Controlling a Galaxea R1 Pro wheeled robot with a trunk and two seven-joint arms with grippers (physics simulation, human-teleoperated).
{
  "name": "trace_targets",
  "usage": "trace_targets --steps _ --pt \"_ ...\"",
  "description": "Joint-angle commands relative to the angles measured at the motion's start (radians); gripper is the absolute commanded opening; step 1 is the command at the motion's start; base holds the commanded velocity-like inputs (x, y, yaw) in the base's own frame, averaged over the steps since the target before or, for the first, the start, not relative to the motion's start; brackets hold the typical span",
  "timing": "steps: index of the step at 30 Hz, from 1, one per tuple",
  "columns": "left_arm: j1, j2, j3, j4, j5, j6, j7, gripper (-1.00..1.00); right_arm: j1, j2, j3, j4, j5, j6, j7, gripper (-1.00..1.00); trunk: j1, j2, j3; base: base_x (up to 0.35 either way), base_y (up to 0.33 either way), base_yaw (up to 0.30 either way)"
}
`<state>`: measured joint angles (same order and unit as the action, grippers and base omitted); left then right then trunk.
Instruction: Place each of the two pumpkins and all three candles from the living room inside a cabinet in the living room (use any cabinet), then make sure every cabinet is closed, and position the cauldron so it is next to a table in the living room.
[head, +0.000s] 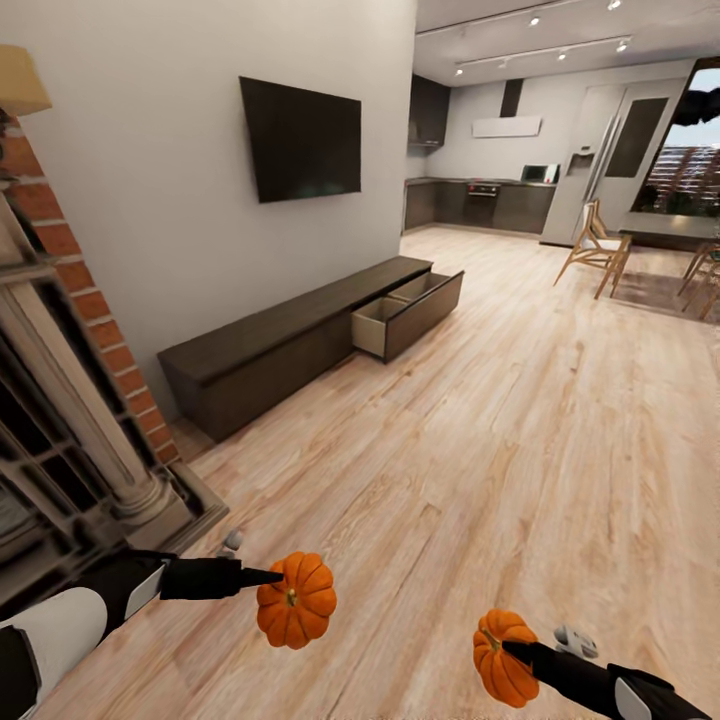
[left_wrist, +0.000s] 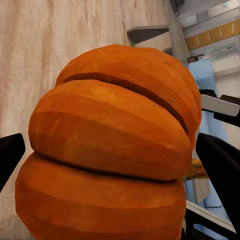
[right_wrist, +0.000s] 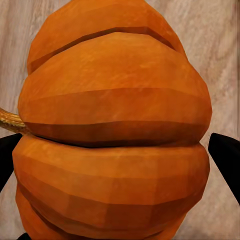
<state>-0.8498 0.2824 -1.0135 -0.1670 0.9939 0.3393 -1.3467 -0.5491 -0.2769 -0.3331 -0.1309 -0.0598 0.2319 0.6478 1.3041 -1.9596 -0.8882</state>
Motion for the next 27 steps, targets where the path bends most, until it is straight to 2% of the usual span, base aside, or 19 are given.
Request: trace_targets --steps 1,7,27 --pt "0.000 0.000 0.002 0.000 0.000 0.000 0.000 -1.00 0.000 0.000 -0.001 0.002 -0.002 -0.001 0.000 -1.00 0.000 0.000 -0.002 0.117 0.070 -0.125" --pt "0.000 0.000 0.001 0.000 0.000 0.000 0.001 -1.00 0.000 -0.004 -0.001 0.007 -0.004 -0.008 0.000 -1.00 0.000 0.000 -0.003 0.283 0.136 -0.080" --pt "0.000 0.001 0.002 0.000 0.000 0.000 0.001 -1.00 0.000 -0.006 -0.003 0.034 -0.009 -0.008 0.001 -1.00 0.000 0.000 0.001 0.301 0.118 -0.276"
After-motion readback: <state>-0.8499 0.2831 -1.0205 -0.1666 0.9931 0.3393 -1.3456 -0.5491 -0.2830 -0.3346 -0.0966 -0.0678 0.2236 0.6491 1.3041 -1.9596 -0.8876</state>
